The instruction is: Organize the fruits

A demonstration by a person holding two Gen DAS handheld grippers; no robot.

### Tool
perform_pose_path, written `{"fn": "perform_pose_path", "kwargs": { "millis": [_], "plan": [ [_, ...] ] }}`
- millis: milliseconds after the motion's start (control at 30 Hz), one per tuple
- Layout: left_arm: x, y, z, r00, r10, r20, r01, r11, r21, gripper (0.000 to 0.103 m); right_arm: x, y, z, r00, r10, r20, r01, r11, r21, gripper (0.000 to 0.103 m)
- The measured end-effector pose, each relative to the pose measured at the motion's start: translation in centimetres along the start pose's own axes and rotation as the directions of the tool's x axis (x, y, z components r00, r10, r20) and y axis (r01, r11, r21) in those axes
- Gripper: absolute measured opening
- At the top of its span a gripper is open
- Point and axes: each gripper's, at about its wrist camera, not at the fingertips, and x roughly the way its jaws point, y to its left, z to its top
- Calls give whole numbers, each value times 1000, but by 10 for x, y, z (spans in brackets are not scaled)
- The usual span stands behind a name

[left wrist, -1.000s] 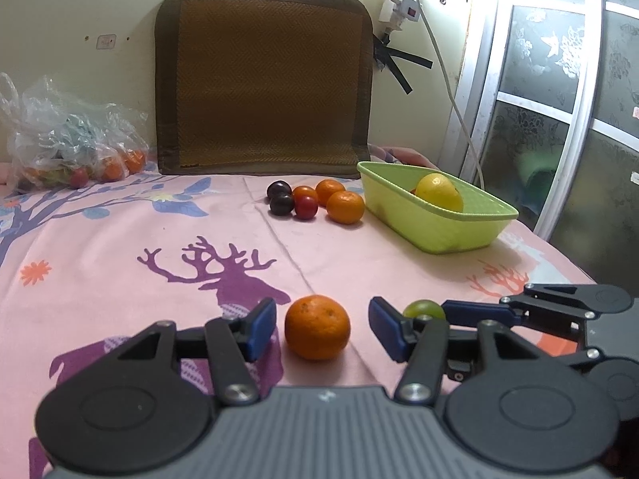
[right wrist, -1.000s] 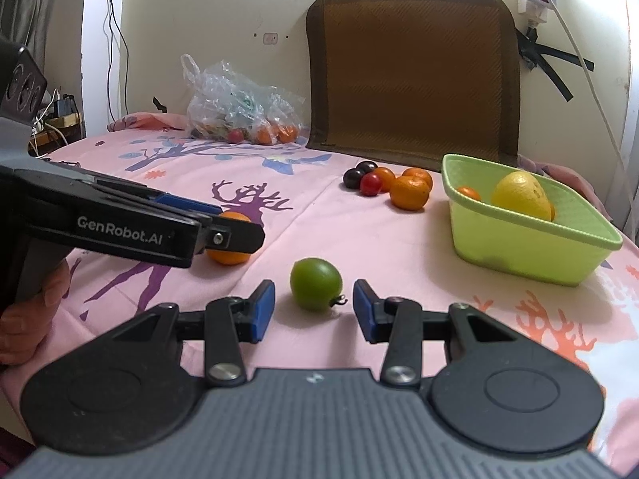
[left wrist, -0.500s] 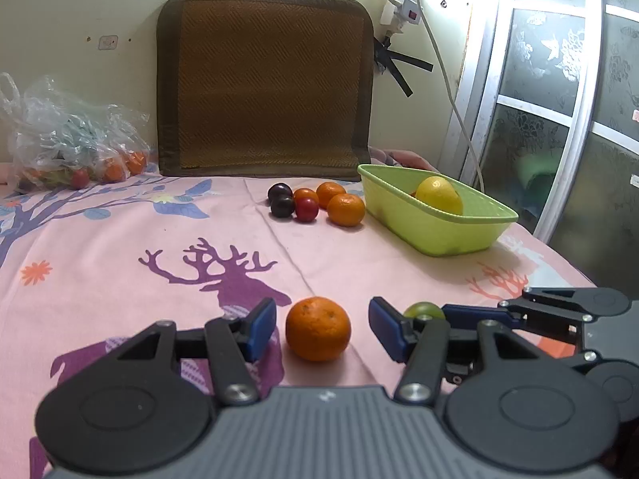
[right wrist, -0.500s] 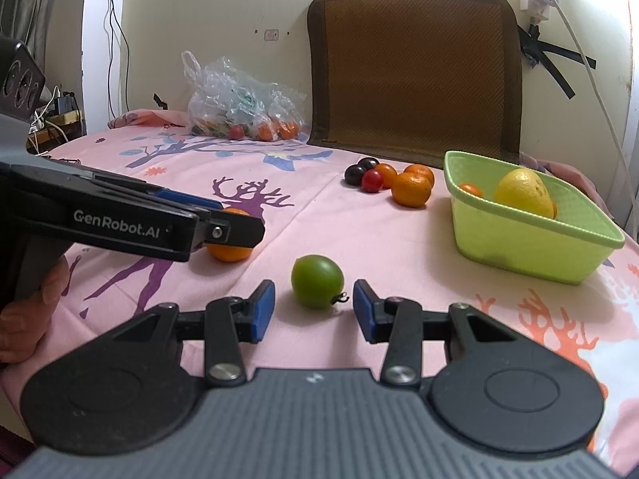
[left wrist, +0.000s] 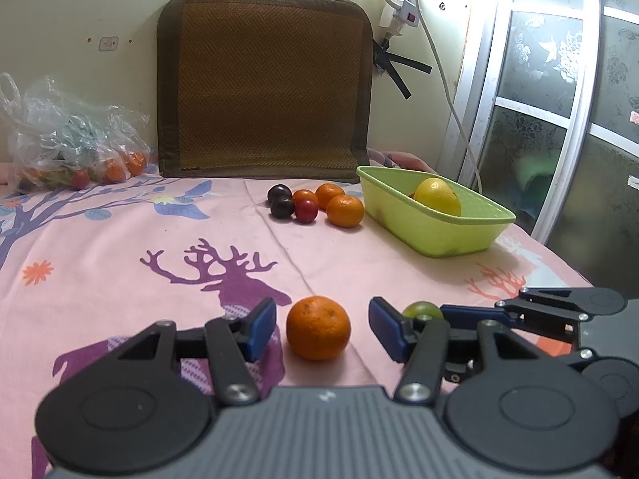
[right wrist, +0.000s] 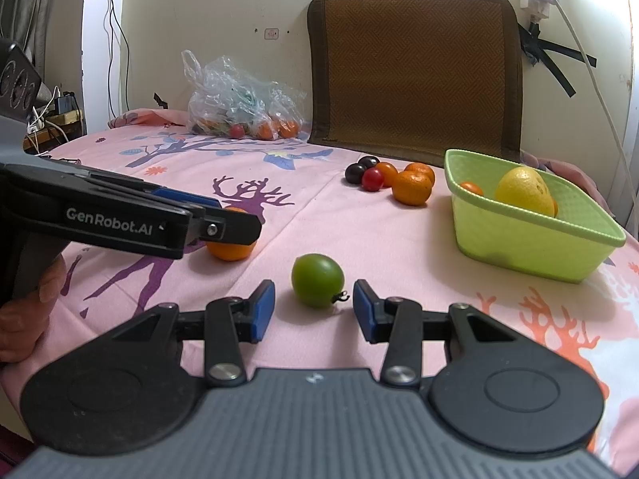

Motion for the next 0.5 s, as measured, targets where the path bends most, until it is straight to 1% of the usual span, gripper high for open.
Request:
{"fn": "perform_pose_path", "kwargs": {
  "millis": [367, 500],
  "plan": [
    [1, -1, -1, 1000, 10, -22, -10, 1000, 11, 53, 0, -1, -1, 1000, 4, 1, -4, 1000, 6, 46],
    [4, -1, -1, 999, 7, -36, -6, 1000, 13, 49, 0, -4, 0, 1000, 7, 1, -7, 1000, 20, 46]
  ]
}}
